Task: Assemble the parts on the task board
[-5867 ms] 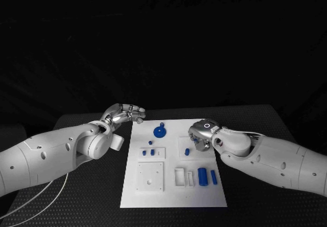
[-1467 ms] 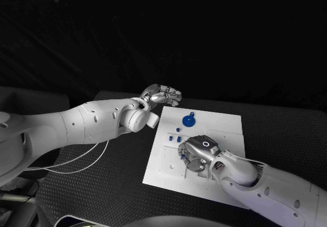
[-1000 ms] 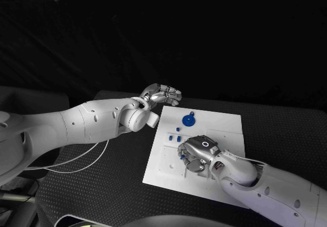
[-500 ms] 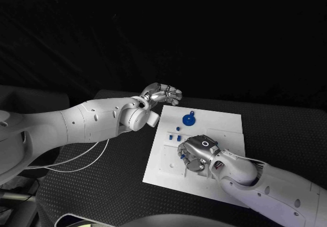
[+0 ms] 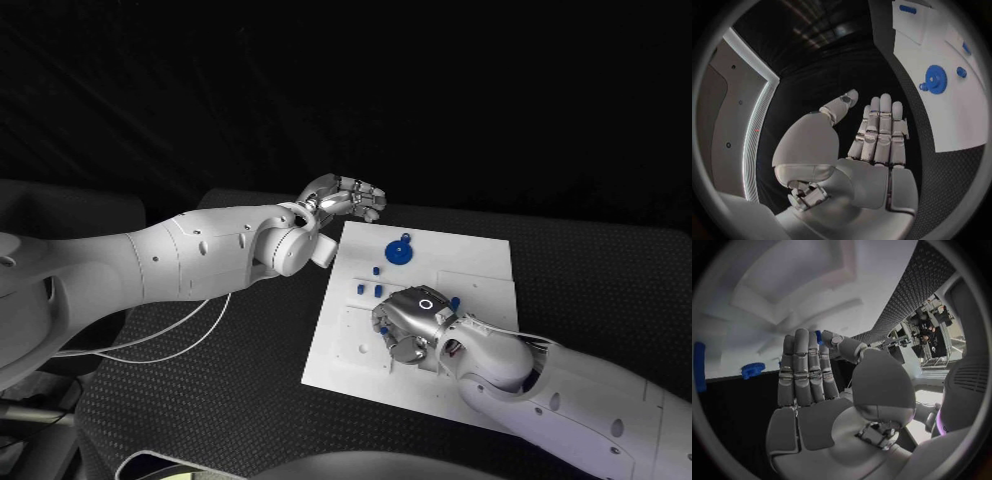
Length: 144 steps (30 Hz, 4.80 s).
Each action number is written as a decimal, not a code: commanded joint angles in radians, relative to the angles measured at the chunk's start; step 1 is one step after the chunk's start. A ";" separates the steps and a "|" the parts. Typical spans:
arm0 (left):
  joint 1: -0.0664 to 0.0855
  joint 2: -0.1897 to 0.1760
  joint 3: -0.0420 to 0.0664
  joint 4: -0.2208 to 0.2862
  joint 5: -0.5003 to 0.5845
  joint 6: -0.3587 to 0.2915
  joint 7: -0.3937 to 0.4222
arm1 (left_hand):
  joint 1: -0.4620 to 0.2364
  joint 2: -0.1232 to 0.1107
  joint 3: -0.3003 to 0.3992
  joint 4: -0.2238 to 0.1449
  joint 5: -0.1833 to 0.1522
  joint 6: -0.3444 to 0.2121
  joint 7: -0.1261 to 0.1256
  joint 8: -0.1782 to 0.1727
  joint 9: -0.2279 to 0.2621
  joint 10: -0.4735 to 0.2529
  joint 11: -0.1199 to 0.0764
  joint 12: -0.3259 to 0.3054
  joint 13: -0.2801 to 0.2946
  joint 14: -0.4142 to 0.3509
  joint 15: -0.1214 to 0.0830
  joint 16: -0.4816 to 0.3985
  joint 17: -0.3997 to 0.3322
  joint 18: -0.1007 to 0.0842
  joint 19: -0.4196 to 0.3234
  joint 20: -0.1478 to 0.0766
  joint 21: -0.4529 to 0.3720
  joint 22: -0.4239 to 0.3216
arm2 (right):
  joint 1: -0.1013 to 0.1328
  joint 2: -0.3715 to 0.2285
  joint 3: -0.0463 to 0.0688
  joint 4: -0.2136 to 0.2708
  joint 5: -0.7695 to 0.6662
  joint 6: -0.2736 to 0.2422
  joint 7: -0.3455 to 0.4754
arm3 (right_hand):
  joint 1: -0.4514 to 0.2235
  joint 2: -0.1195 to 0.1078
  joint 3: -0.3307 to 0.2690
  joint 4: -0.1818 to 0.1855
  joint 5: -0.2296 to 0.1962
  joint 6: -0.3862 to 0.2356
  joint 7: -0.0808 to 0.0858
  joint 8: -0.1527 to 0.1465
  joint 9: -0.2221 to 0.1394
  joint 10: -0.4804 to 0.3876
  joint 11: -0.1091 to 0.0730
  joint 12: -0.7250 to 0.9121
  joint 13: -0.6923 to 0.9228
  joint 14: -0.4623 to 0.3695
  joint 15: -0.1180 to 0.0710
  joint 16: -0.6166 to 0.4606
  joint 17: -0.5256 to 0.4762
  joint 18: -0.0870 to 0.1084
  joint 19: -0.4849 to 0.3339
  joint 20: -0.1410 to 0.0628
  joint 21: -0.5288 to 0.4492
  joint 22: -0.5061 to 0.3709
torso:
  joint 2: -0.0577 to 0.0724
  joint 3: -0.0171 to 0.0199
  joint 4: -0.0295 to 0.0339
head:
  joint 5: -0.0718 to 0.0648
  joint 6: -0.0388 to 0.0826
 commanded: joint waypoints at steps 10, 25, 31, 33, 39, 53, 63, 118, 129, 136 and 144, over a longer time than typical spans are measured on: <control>0.003 0.001 0.001 0.003 0.005 0.013 0.004 | -0.007 0.000 0.000 0.006 0.002 -0.007 0.001 0.002 -0.001 -0.004 0.000 -0.002 -0.001 0.000 0.006 -0.006 0.002 0.003 -0.005 0.005 -0.005 0.002 | -0.004 0.008 -0.009 -0.015 -0.004 0.059 -0.021 | -0.009 0.000 -0.005 0.002 0.020 -0.009 0.008 -0.005 0.005 -0.005 0.006 -0.016 0.006 -0.005 -0.003 -0.017 0.005 0.006 -0.005 0.006 0.000 0.003 | 0.000 0.0005 -0.0004 | 0.001 -0.003; 0.003 -0.003 0.001 0.000 0.005 0.014 0.001 | -0.008 -0.002 -0.001 0.007 0.001 -0.009 0.002 0.002 -0.002 -0.007 0.001 -0.003 -0.003 -0.001 0.007 -0.010 0.005 0.003 -0.006 0.005 -0.006 0.003 | 0.009 -0.038 -0.010 0.032 0.073 -0.080 0.017 | -0.087 -0.092 -0.138 -0.012 -0.016 -0.173 0.082 -0.099 -0.040 -0.249 0.086 -0.083 -0.078 -0.029 0.050 -0.047 0.030 0.006 -0.040 0.018 -0.015 0.015 | -0.001 0.0022 -0.0018 | -0.005 0.005; 0.003 -0.004 0.001 -0.002 0.005 0.016 0.001 | -0.007 -0.002 -0.001 0.006 0.001 -0.010 0.002 0.001 -0.002 -0.007 0.001 -0.003 -0.003 -0.001 0.007 -0.011 0.006 0.003 -0.006 0.005 -0.007 0.003 | 0.031 -0.083 -0.005 0.086 0.088 -0.122 0.021 | -0.081 -0.092 -0.137 -0.011 -0.019 -0.171 0.080 -0.095 -0.040 -0.244 0.083 -0.075 -0.089 -0.021 0.047 -0.044 0.038 0.006 -0.030 0.015 -0.013 0.015 | -0.001 0.0024 -0.0026 | -0.011 0.014; 0.003 -0.004 0.001 -0.004 0.005 0.017 0.001 | -0.007 -0.002 -0.001 0.006 0.001 -0.010 0.002 0.001 -0.002 -0.008 0.001 -0.003 -0.003 -0.001 0.007 -0.011 0.006 0.003 -0.006 0.005 -0.007 0.003 | 0.041 -0.099 0.002 0.103 0.096 -0.124 0.021 | -0.077 -0.093 -0.134 -0.010 -0.020 -0.169 0.079 -0.093 -0.040 -0.239 0.080 -0.073 -0.090 -0.018 0.045 -0.043 0.040 0.006 -0.026 0.013 -0.012 0.015 | -0.001 0.0027 -0.0023 | -0.015 0.018; 0.003 -0.007 0.001 -0.008 0.005 0.018 0.003 | -0.007 -0.002 -0.001 0.007 0.001 -0.011 0.003 0.001 -0.002 -0.008 0.001 -0.003 -0.003 -0.001 0.007 -0.011 0.007 0.003 -0.006 0.005 -0.007 0.003 | 0.086 -0.176 0.039 0.164 0.109 -0.067 0.002 | -0.052 -0.093 -0.094 0.003 -0.042 -0.156 0.073 -0.083 -0.040 -0.198 0.067 -0.057 -0.095 0.006 0.032 -0.034 0.052 0.006 -0.001 0.004 -0.005 0.016 | -0.001 0.0025 -0.0027 | -0.032 0.036; 0.003 -0.002 0.001 -0.024 0.005 0.022 0.006 | -0.007 0.000 -0.001 0.008 0.000 -0.010 0.002 0.003 -0.002 -0.006 0.001 -0.002 -0.003 0.000 0.007 -0.012 0.010 0.004 -0.005 0.005 -0.008 0.004 | 0.165 -0.271 0.057 0.146 0.108 0.158 -0.037 | -0.096 -0.094 -0.174 -0.037 -0.033 -0.194 0.043 -0.096 -0.051 -0.237 0.076 -0.081 -0.125 -0.002 0.042 -0.043 0.066 0.006 -0.012 0.006 -0.011 0.022 | -0.002 0.0023 -0.0049 | -0.062 0.066; 0.003 -0.001 0.001 -0.026 0.005 0.023 0.006 | -0.007 0.000 -0.001 0.008 0.000 -0.010 0.002 0.003 -0.002 -0.006 0.001 -0.001 -0.004 0.000 0.007 -0.013 0.010 0.004 -0.005 0.005 -0.008 0.005 | 0.163 -0.256 0.047 0.103 0.097 0.203 -0.042 | -0.105 -0.094 -0.214 -0.036 -0.051 -0.222 0.033 -0.105 -0.056 -0.281 0.079 -0.081 -0.146 -0.013 0.045 -0.051 0.072 0.006 -0.022 0.009 -0.012 0.031 | -0.001 0.0019 -0.0024 | -0.065 0.064; 0.003 0.001 0.001 -0.028 0.005 0.022 0.007 | -0.007 0.001 -0.002 0.009 0.001 -0.011 0.002 0.004 -0.003 -0.006 0.000 -0.001 -0.005 0.001 0.007 -0.017 0.016 0.004 -0.004 0.005 -0.010 0.007 | 0.131 -0.218 0.017 0.080 0.037 0.089 -0.045 | -0.038 0.037 -0.011 0.027 -0.055 -0.042 0.018 0.006 -0.011 -0.041 0.014 0.011 -0.114 0.064 -0.017 0.001 0.149 0.006 0.082 -0.035 0.039 0.072 | -0.001 0.0008 -0.0017 | -0.055 0.042; 0.003 0.005 0.001 -0.039 0.006 0.024 0.008 | -0.007 0.001 -0.002 0.009 0.001 -0.011 0.002 0.004 -0.003 -0.006 0.000 -0.001 -0.005 0.001 0.007 -0.018 0.017 0.004 -0.004 0.005 -0.011 0.007 | 0.133 -0.247 0.056 0.154 0.039 0.083 -0.050 | -0.040 0.033 -0.003 0.023 -0.055 -0.036 0.016 0.008 -0.008 -0.035 0.011 0.011 -0.111 0.064 -0.019 0.007 0.155 0.006 0.086 -0.038 0.043 0.075 | -0.002 0.0001 -0.0026 | -0.045 0.041; 0.003 0.010 0.001 -0.044 0.007 0.023 0.008 | -0.006 0.001 -0.002 0.009 0.001 -0.011 0.002 0.004 -0.003 -0.006 0.000 -0.001 -0.005 0.002 0.007 -0.019 0.018 0.004 -0.004 0.005 -0.012 0.008 | 0.133 -0.201 0.062 0.194 0.096 0.044 -0.022 | -0.040 0.031 0.000 0.023 -0.055 -0.034 0.015 0.009 -0.007 -0.032 0.010 0.011 -0.109 0.064 -0.021 0.010 0.158 0.006 0.089 -0.039 0.045 0.076 | -0.001 0.0009 -0.0029 | -0.036 0.040; 0.003 0.020 0.001 -0.053 0.008 0.022 0.010 | -0.006 0.002 -0.002 0.008 0.001 -0.011 0.002 0.004 -0.003 -0.006 0.000 -0.001 -0.005 0.002 0.007 -0.020 0.019 0.004 -0.004 0.005 -0.012 0.008 | 0.092 -0.107 0.059 0.193 0.065 0.048 -0.014 | -0.040 0.031 0.002 0.022 -0.055 -0.034 0.015 0.008 -0.007 -0.033 0.010 0.009 -0.109 0.063 -0.021 0.011 0.159 0.006 0.089 -0.040 0.046 0.077 | -0.002 -0.0002 -0.0018 | -0.027 0.040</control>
